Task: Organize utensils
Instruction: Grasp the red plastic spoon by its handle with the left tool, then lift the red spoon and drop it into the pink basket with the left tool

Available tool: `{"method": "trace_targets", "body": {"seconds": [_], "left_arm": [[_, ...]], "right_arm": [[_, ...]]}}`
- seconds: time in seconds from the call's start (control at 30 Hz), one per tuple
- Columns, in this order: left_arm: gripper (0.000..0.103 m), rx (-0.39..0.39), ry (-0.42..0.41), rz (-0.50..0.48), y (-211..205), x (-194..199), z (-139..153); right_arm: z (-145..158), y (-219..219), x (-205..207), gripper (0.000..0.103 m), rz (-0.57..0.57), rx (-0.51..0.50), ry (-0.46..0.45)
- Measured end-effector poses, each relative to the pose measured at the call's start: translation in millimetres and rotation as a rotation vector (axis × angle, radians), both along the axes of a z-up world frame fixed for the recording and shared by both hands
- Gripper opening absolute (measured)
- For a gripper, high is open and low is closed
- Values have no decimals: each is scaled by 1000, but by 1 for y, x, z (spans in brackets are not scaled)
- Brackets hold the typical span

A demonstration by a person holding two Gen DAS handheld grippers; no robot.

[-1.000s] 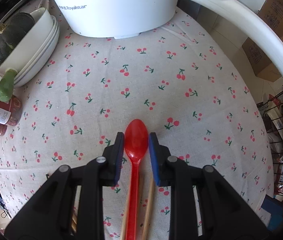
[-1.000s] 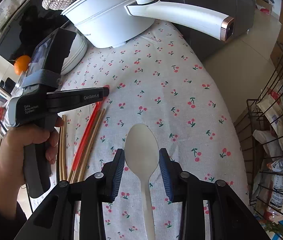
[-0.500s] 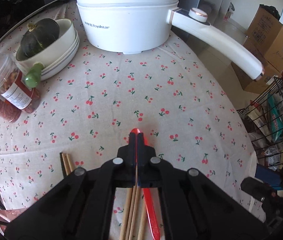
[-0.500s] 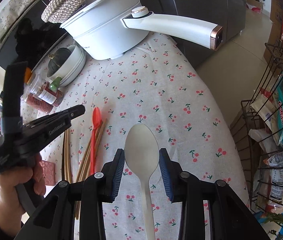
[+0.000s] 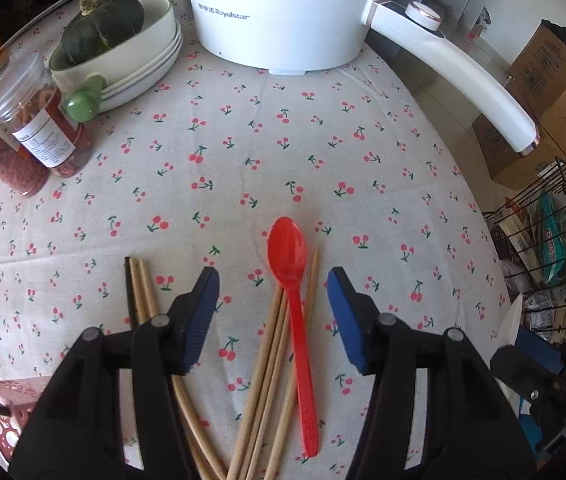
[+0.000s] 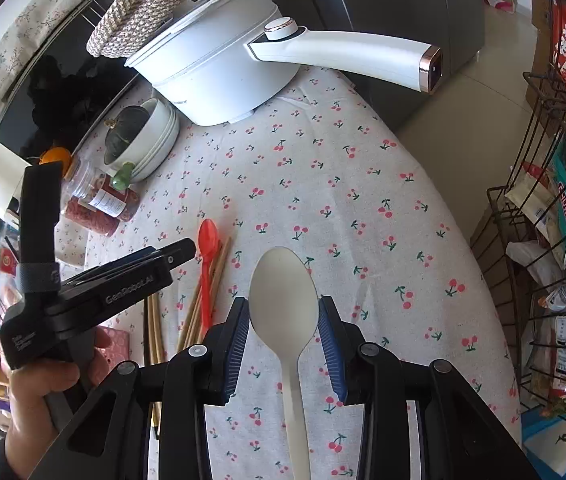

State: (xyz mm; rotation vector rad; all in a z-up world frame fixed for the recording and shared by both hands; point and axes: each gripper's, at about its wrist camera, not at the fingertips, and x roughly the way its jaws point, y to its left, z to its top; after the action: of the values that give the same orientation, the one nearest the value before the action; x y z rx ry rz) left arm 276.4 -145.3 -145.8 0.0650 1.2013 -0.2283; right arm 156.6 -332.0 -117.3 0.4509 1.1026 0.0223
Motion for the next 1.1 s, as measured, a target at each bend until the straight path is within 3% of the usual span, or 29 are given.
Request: {"method": "trace_targets", "body": {"seconds": [0.17, 0.27, 0.33, 0.37, 0.57, 0.87, 1.1], "left_arm": [[48, 54, 28, 23, -17, 25, -28], [32, 44, 48, 47, -19, 32, -38], [12, 49, 39, 47, -19, 32, -38], [7, 40, 42, 45, -19, 31, -37], [7, -6, -57, 29, -7, 2, -7], [7, -133, -310, -49, 36, -90, 84], [7, -201, -507, 13, 111, -146, 135]], "right_arm": [[-8, -7, 7, 36, 9, -21, 16], [-12, -9, 9, 36, 17, -34, 25], [-13, -11, 9, 36, 14, -37, 26], [-13, -11, 9, 36, 12, -36, 27], [-7, -9, 2, 36, 1, -16, 9], [23, 3, -16, 36, -31, 83, -100], [47, 26, -27, 36, -42, 135, -189]]}}
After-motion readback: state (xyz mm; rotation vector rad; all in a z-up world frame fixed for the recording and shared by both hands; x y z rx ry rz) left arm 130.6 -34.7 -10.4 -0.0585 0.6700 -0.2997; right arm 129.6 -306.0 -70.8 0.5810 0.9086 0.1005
